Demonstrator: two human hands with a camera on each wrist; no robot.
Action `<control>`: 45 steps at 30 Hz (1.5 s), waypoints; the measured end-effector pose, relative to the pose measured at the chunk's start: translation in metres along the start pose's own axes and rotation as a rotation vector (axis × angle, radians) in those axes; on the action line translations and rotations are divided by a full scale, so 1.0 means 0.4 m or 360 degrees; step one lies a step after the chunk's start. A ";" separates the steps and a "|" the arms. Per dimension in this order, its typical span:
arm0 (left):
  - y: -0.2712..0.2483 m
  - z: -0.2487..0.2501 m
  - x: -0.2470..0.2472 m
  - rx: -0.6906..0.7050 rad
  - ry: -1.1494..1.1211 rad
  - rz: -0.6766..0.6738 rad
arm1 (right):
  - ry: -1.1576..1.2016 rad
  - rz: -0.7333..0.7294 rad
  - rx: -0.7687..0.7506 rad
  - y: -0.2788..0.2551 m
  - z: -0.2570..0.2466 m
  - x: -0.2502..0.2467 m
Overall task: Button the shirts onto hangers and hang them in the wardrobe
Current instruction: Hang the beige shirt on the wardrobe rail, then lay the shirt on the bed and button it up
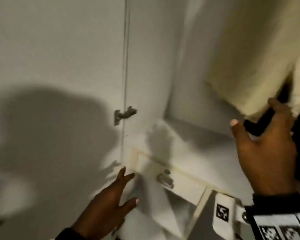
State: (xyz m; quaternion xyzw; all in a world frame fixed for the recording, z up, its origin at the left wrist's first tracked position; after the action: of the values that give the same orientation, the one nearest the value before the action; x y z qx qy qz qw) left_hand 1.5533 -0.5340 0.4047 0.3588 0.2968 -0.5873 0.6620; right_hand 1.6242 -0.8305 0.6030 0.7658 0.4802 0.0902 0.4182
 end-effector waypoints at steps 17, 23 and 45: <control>-1.141 -0.662 -0.240 -0.1484 0.0092 0.0394 | 0.0535 -0.2375 -0.0362 -1.242 -0.572 0.674; -1.526 -0.831 -0.244 -0.1999 0.0062 0.0461 | 0.0601 -0.2741 -0.0558 -1.574 -0.828 0.830; -2.268 -0.972 -0.340 -0.3276 -0.0316 0.1251 | 0.0904 -0.3883 -0.1741 -2.395 -1.590 1.002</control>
State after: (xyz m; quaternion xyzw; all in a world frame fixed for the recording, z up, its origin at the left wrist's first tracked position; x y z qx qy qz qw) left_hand 0.6476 -0.1845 0.1807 -0.3427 0.4543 0.1652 0.8056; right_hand 0.8581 0.0279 0.2042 -0.4468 0.8163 -0.0032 0.3660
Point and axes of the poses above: each hand's wrist, its own y-axis towards the middle knuckle, its own x-axis out of the palm, z = x × y, the point moved 4 cm from there along y, towards the middle knuckle, and after that the axes turned 7 degrees about y, right-handed, at the moved point
